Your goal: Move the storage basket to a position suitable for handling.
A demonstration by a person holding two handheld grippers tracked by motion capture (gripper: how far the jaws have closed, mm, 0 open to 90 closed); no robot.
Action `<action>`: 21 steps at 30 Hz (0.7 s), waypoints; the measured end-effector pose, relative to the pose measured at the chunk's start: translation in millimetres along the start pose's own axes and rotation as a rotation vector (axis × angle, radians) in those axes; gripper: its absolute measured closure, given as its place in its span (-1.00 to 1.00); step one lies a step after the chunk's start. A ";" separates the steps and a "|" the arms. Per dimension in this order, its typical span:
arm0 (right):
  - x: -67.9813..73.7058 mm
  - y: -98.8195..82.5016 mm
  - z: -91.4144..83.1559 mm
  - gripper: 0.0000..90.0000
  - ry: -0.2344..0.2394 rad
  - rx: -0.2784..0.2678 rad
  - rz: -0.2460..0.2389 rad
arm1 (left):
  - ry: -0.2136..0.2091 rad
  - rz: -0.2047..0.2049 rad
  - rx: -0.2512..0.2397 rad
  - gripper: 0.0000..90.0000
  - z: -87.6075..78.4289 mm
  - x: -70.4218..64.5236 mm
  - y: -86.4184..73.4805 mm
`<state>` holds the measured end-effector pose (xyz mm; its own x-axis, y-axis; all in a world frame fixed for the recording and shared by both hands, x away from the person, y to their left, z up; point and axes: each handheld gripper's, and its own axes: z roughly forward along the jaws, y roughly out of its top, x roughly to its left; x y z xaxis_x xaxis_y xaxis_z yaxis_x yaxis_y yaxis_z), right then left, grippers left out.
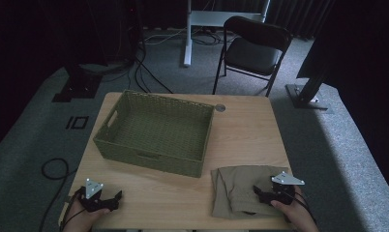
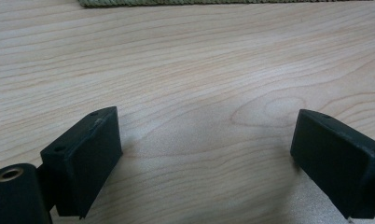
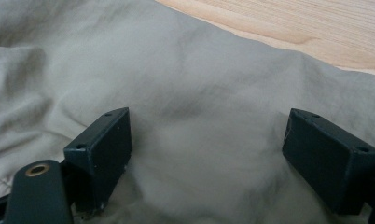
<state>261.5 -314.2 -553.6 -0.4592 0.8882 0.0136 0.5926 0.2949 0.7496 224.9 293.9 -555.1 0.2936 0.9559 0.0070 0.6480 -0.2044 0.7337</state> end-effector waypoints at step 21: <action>0.9 12.7 -3.8 -0.71 0.016 -0.003 0.005 | -0.060 0.032 0.005 -0.66 -0.1 7.5 9.8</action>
<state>266.1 -310.9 -541.6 -0.4667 0.8840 0.0274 0.5927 0.2897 0.7515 233.4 299.1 -547.8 0.3559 0.9345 -0.0106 0.6408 -0.2357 0.7306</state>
